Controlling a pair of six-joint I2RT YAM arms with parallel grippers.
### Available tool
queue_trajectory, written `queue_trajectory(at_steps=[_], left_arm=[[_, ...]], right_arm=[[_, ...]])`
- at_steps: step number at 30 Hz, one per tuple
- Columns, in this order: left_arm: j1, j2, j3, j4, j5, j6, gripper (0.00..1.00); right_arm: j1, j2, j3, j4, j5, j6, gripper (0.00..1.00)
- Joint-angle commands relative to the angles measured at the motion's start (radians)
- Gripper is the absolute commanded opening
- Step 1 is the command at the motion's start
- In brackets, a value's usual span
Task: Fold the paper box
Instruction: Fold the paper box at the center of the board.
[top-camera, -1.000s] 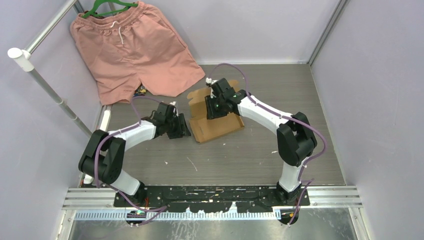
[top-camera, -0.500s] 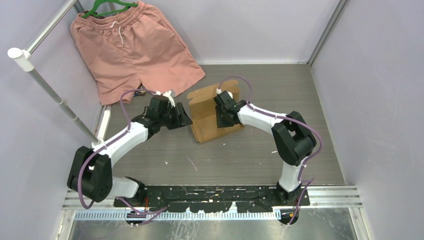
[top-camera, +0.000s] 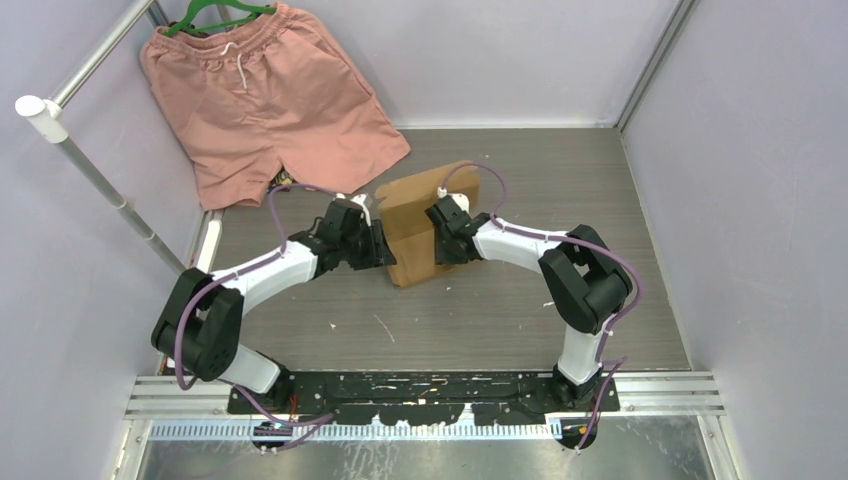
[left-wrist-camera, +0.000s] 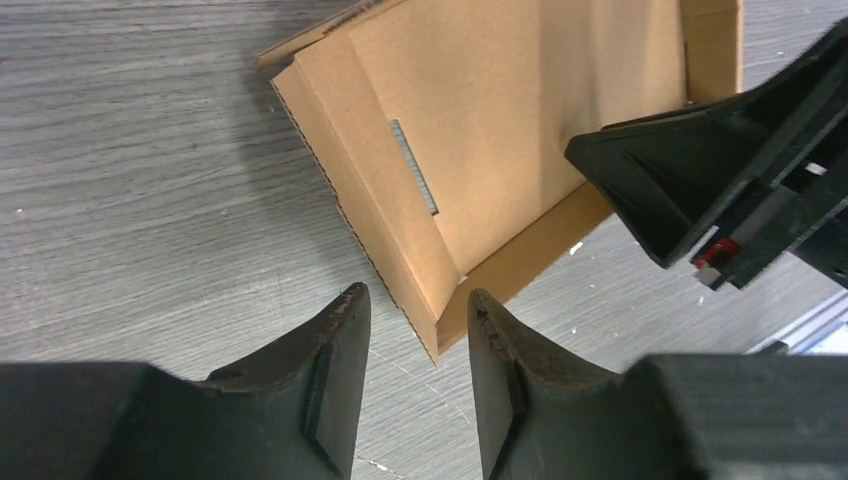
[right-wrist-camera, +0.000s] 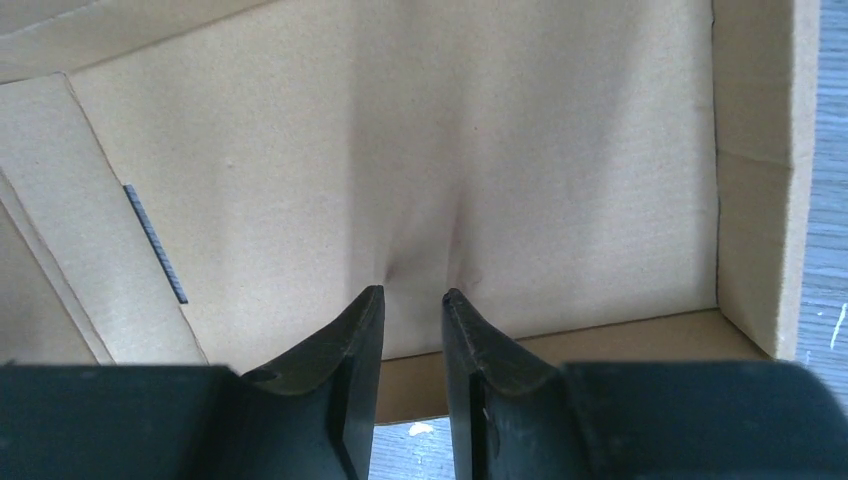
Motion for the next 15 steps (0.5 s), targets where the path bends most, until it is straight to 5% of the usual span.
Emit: queue_trajectory(at_steps=[1,9,15], left_arm=[[-0.010,0.030,0.029,0.058,-0.082,0.015,0.39],[-0.013,0.089,0.046,0.007,-0.166,0.040,0.29],[-0.016,-0.011,0.067,-0.099,-0.246,0.056,0.34]], right_arm=[[0.006,-0.031,0.053,0.033,0.022,0.012,0.34],[0.017,-0.015,0.046,0.039,0.005,0.029,0.34],[0.017,-0.003,0.045,0.034,0.000,0.028,0.34]])
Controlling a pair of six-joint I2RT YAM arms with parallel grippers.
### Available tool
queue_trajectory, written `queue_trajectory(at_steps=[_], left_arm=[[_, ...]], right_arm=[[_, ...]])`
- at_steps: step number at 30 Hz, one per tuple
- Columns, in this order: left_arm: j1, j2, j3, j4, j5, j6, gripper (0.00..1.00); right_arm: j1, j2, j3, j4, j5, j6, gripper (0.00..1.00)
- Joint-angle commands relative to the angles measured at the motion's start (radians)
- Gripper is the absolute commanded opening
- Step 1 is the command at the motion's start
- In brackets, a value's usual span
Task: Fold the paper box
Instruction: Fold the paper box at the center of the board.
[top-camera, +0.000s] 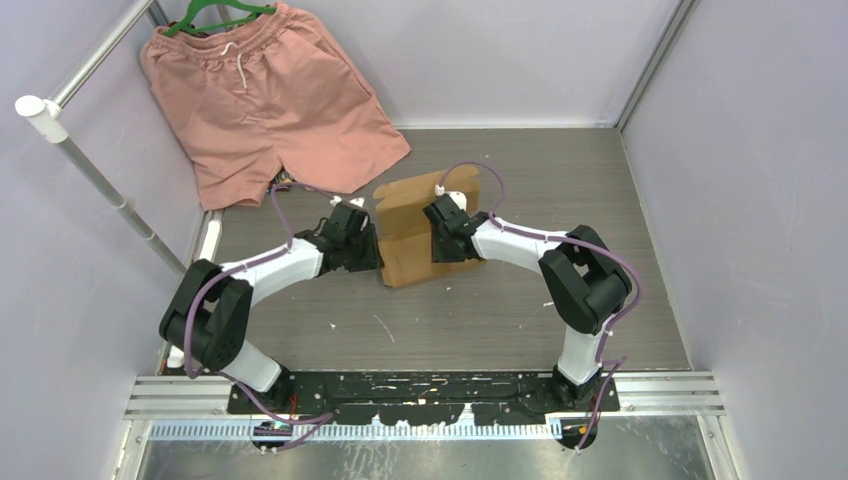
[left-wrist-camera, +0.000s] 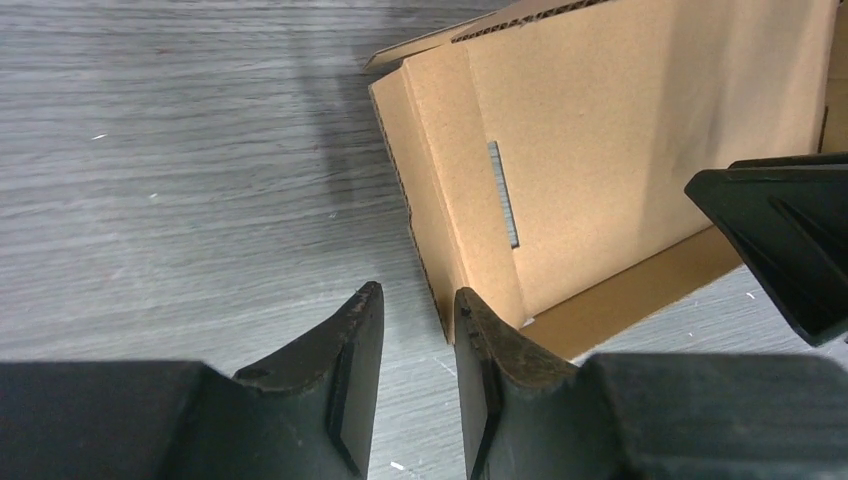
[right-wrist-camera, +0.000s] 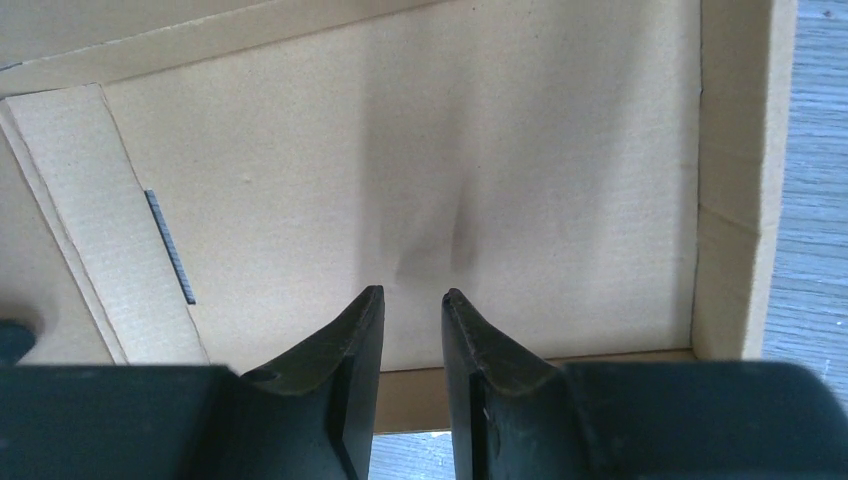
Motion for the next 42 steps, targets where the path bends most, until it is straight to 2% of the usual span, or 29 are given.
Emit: queue_trajectory(at_steps=[1,3,9,12,15,17,25,27,35,42], left_arm=[[-0.006,-0.097,0.073,-0.094,-0.101,0.034,0.34],[-0.006,-0.116,0.105,-0.138,-0.101,0.043,0.35],[-0.006,-0.166,0.183,-0.120,-0.023,-0.004,0.34],[-0.015,-0.123,0.225,-0.121,0.001,-0.005,0.25],[-0.022,-0.078,0.230,-0.103,-0.002,-0.004,0.08],[-0.025,-0.043,0.222,-0.087,-0.004,-0.004,0.01],[-0.041,0.059,0.168,-0.016,-0.026,-0.004,0.00],[-0.044,0.074,0.155,-0.002,-0.068,0.003,0.00],[-0.044,0.124,0.142,0.007,-0.140,0.049,0.00],[-0.044,0.123,0.104,0.019,-0.233,0.074,0.00]], right_arm=[[0.007,0.001,0.026,0.027,0.000,0.019,0.34],[0.007,0.005,0.024,0.034,-0.002,0.027,0.34],[0.008,0.015,0.027,0.040,-0.006,0.039,0.34],[0.008,0.019,0.031,0.043,-0.010,0.042,0.34],[0.008,0.025,0.039,0.045,-0.015,0.043,0.34],[0.008,0.029,0.042,0.046,-0.018,0.045,0.34],[0.009,0.003,0.065,0.045,-0.024,0.034,0.34],[0.009,-0.007,0.092,0.038,-0.026,0.004,0.34],[0.006,0.041,0.318,-0.052,-0.106,-0.148,0.37],[-0.020,0.171,0.495,-0.088,-0.212,-0.174,0.37]])
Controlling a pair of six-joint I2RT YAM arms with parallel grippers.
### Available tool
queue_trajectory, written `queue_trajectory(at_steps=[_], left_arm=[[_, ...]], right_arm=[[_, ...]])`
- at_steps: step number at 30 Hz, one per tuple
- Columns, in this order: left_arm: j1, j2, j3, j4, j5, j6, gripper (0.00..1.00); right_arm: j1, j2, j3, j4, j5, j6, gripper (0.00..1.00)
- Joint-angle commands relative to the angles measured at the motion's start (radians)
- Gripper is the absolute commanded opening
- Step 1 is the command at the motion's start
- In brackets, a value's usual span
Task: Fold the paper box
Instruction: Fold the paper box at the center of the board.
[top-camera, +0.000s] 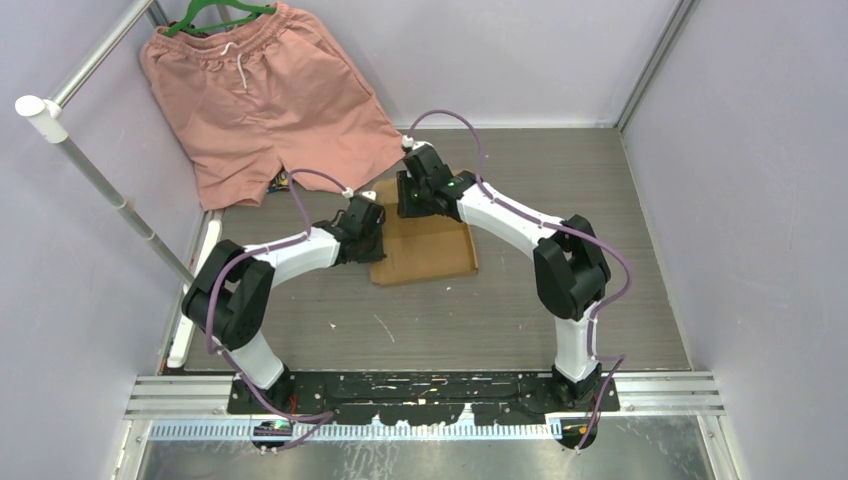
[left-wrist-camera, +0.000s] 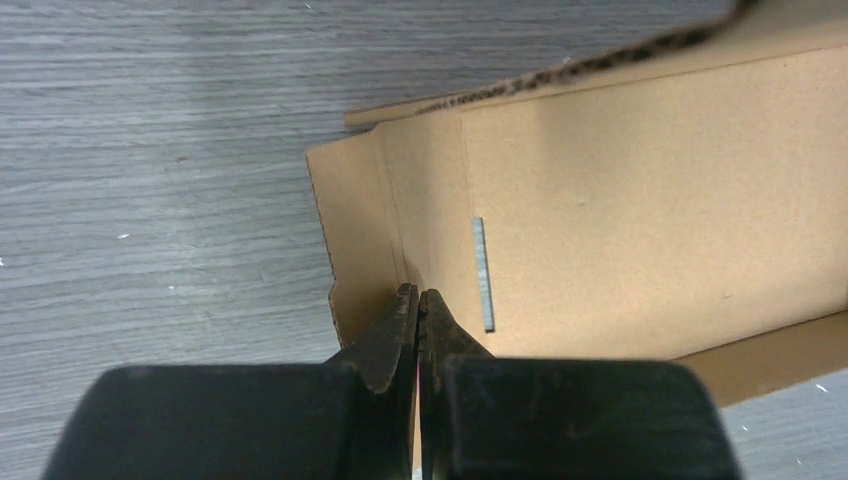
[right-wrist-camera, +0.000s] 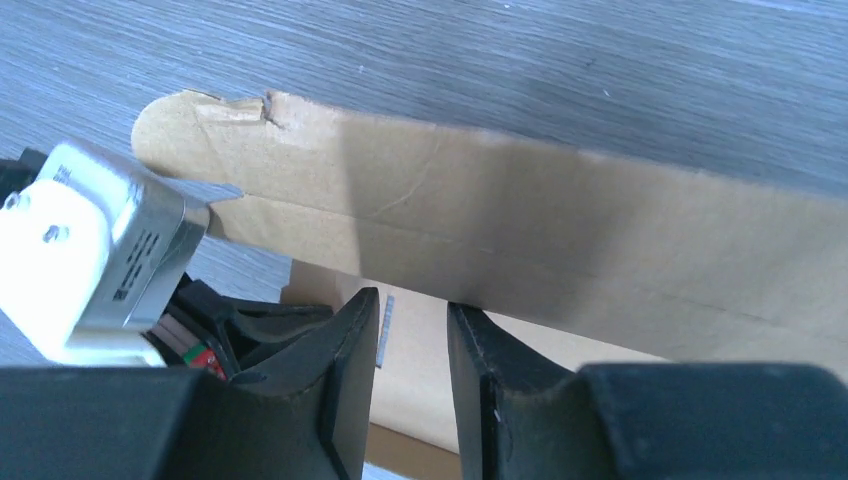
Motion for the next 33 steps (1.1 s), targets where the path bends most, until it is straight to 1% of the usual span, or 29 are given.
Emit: queue_trajectory(at_steps=[1,9,13,16,20,21,24,26,28,33], left_arm=[[0.000,-0.002,-0.024,0.050,-0.103,0.038,0.00],[0.007,0.012,-0.050,0.074,-0.161,0.063,0.00],[0.024,0.024,-0.067,0.096,-0.178,0.056,0.00],[0.030,0.017,-0.088,0.132,-0.174,0.055,0.00],[0.030,-0.036,-0.122,0.182,-0.130,0.076,0.01],[0.031,-0.053,-0.125,0.184,-0.123,0.083,0.04],[0.031,-0.093,-0.129,0.171,-0.120,0.100,0.18],[0.039,-0.099,-0.119,0.147,-0.120,0.107,0.23],[0.051,-0.096,-0.111,0.137,-0.108,0.108,0.24],[0.070,-0.125,-0.110,0.134,-0.081,0.105,0.25]], right_arm=[[-0.019,0.084,0.096,-0.034,-0.088,-0.043,0.38],[-0.077,0.144,0.111,-0.022,-0.101,-0.016,0.38],[-0.110,0.128,0.080,-0.010,-0.117,0.002,0.38],[-0.137,0.070,0.020,0.046,-0.171,0.005,0.38],[-0.181,-0.049,-0.080,0.130,-0.261,-0.046,0.49],[-0.198,-0.080,-0.101,0.148,-0.289,-0.067,0.52],[-0.270,-0.178,-0.162,0.209,-0.366,-0.105,0.61],[-0.316,-0.228,-0.181,0.241,-0.397,-0.134,0.66],[-0.357,-0.255,-0.185,0.257,-0.421,-0.180,0.70],[-0.409,-0.237,-0.192,0.315,-0.524,-0.284,0.73]])
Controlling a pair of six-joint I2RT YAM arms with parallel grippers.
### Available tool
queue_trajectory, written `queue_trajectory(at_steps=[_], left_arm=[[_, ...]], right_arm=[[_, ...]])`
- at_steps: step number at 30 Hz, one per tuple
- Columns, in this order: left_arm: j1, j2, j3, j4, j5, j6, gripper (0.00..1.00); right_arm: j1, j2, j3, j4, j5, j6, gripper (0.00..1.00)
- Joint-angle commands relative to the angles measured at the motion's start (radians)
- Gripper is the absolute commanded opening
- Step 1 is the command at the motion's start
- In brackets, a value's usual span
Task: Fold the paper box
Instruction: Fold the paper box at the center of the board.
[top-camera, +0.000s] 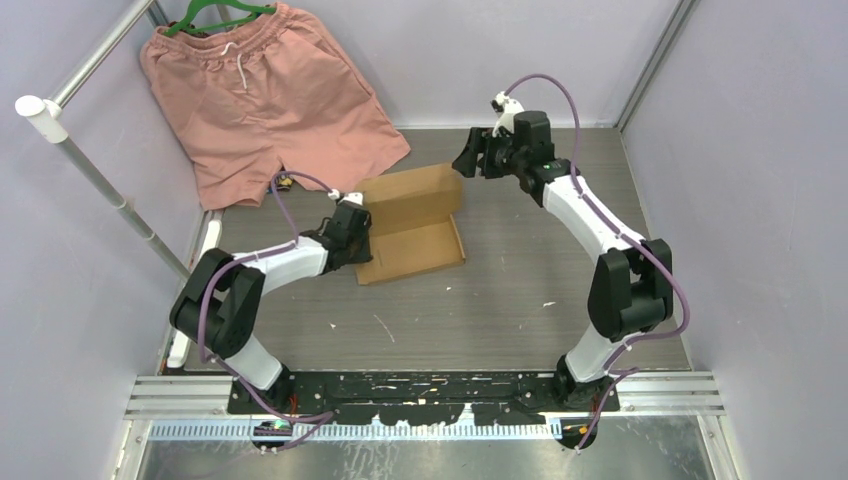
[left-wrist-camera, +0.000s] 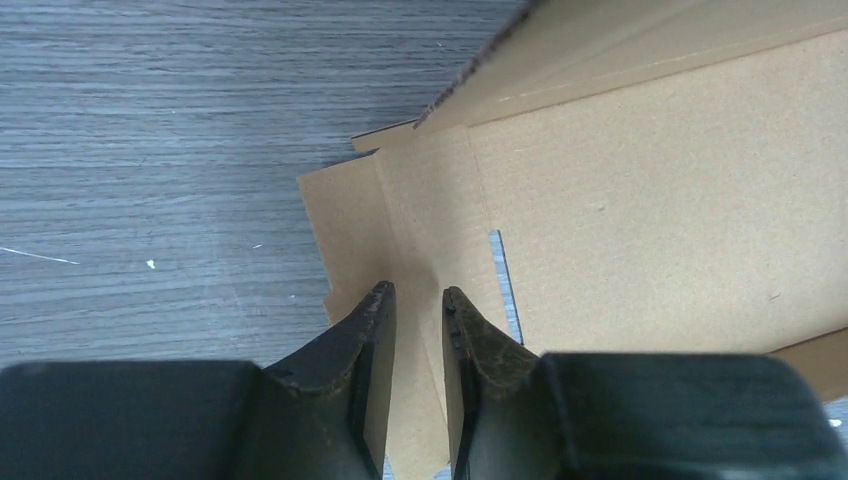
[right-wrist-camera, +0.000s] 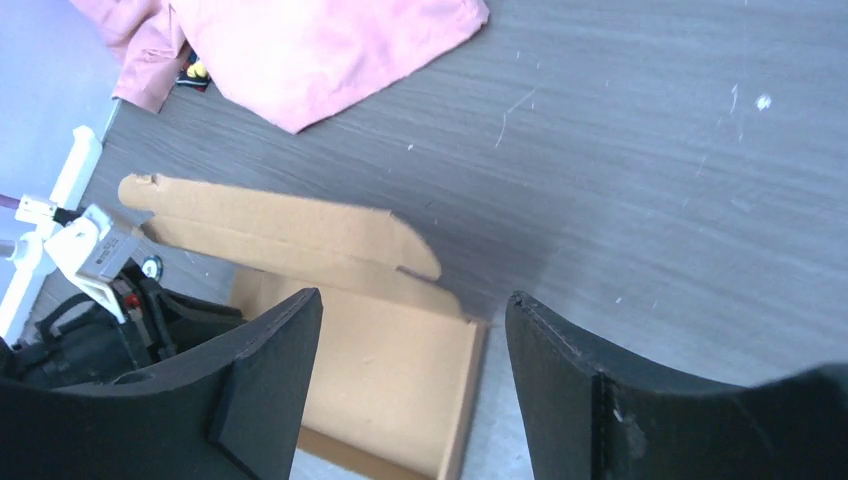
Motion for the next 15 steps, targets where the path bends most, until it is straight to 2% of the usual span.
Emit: queue_trajectory(at_steps=[1,3,8,15], left_arm=[[0.024,-0.070,0.019,-0.003,0.029,0.012,0.26],[0.039,-0.086,0.030,-0.017,0.070,0.013,0.27],[0.099,-0.109,0.083,-0.064,0.246,0.012,0.30],[0.143,-0.136,0.168,-0.165,0.365,0.038,0.30]], right_arm=[[-0.012,0.020,-0.004,0.106,-0.142,-0.130,0.73],[-0.017,0.048,0.000,0.128,-0.206,-0.163,0.73],[-0.027,0.116,-0.022,0.312,-0.310,-0.156,0.74],[-0.030,0.208,0.045,0.340,-0.383,-0.146,0.73]])
